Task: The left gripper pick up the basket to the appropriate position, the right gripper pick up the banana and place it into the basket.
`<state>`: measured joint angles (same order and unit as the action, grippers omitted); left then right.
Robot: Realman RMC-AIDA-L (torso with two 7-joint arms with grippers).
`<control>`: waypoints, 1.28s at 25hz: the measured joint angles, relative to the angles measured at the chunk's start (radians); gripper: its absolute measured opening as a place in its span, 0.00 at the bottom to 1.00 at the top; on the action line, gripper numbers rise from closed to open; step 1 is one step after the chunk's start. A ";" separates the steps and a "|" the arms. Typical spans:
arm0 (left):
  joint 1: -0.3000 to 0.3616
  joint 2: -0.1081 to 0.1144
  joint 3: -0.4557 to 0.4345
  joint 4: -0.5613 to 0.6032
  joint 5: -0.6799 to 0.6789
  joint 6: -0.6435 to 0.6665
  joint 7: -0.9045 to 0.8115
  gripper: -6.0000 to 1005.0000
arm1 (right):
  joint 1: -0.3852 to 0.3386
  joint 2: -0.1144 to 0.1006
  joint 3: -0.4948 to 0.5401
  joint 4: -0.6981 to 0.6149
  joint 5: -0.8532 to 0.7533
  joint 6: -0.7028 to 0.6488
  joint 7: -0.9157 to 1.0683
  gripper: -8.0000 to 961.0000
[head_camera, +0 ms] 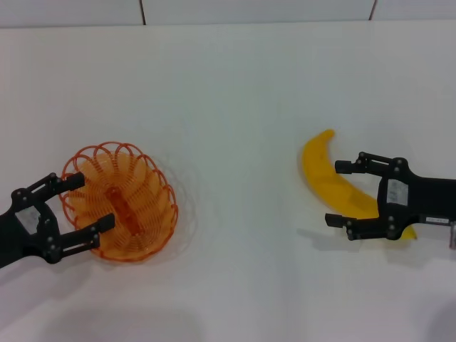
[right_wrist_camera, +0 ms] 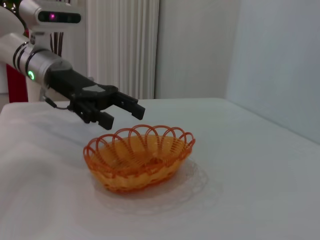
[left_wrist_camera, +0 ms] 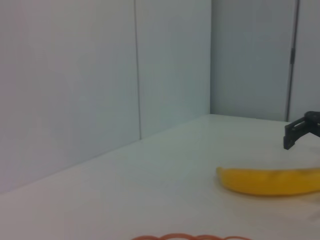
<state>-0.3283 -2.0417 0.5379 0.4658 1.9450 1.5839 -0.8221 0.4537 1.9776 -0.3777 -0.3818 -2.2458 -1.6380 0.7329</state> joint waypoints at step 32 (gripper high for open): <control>-0.218 0.045 0.009 0.537 0.362 0.011 -0.713 0.89 | 0.029 0.009 -0.001 0.000 0.009 0.017 0.041 0.94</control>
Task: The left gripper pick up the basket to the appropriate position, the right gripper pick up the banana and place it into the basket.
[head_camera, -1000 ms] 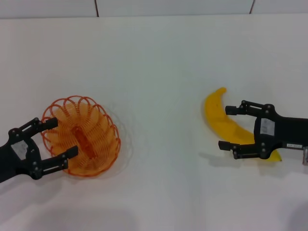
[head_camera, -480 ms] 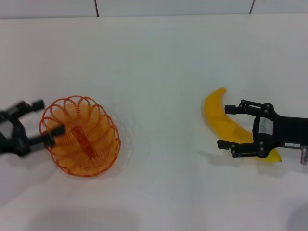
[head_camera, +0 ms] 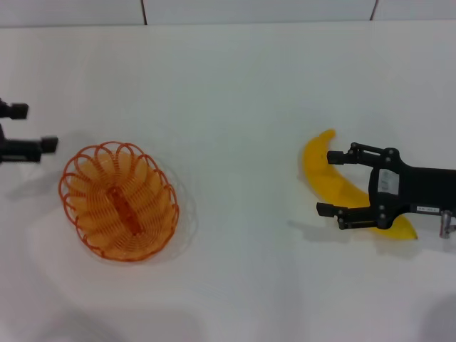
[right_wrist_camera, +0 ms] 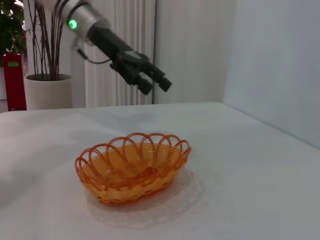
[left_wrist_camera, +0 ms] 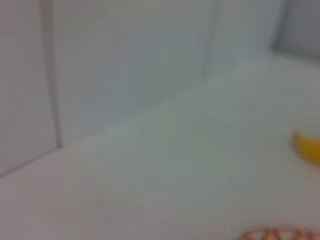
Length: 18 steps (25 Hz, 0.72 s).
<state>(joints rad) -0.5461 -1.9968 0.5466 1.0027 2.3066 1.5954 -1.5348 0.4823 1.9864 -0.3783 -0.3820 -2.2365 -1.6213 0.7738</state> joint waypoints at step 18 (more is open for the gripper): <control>-0.247 -0.038 0.123 -0.088 0.347 -0.105 0.048 0.88 | 0.032 0.006 -0.004 0.000 -0.006 -0.002 0.009 0.94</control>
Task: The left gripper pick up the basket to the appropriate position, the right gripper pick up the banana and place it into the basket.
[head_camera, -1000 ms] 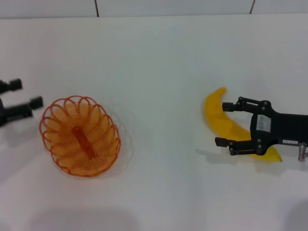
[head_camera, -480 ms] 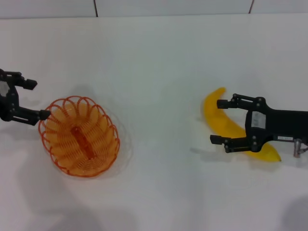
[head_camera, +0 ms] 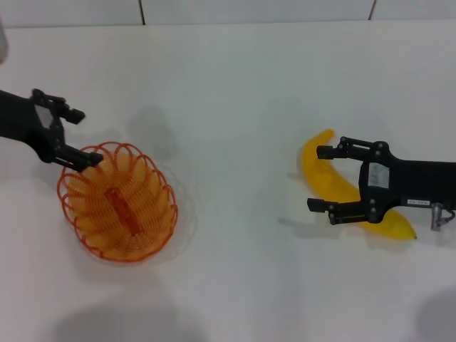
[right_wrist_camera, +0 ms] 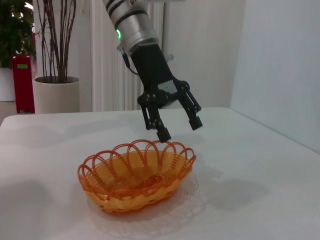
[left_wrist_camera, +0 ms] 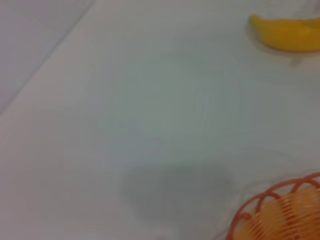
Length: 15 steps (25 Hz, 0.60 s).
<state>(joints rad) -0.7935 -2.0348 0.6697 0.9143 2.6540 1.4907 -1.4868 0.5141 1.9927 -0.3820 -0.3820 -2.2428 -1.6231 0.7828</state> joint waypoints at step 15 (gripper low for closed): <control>-0.044 -0.003 0.085 -0.122 0.011 -0.117 -0.022 0.83 | 0.001 0.000 0.000 0.000 0.002 0.001 0.001 0.94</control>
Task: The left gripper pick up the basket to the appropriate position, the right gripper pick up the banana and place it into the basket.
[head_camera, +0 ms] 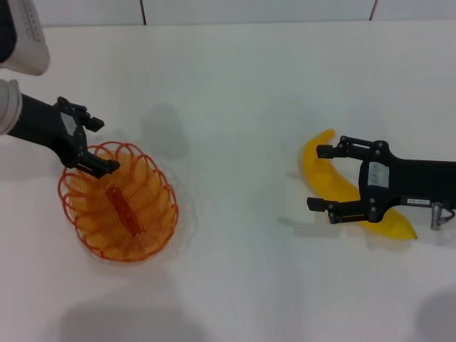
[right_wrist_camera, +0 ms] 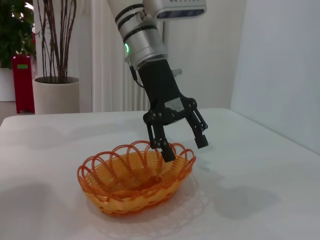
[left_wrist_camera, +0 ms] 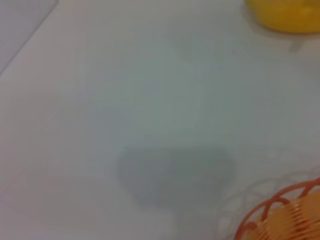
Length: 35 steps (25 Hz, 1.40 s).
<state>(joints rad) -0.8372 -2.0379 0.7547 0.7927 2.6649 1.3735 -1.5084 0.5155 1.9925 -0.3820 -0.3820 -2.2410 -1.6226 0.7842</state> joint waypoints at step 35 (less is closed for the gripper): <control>-0.006 -0.002 0.083 -0.017 -0.017 -0.051 -0.076 0.08 | 0.000 -0.002 0.005 0.000 0.005 -0.007 0.010 0.93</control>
<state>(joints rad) -0.8437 -2.0402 0.8375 0.7761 2.6480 1.3222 -1.5841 0.5153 1.9905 -0.3774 -0.3820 -2.2365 -1.6300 0.7946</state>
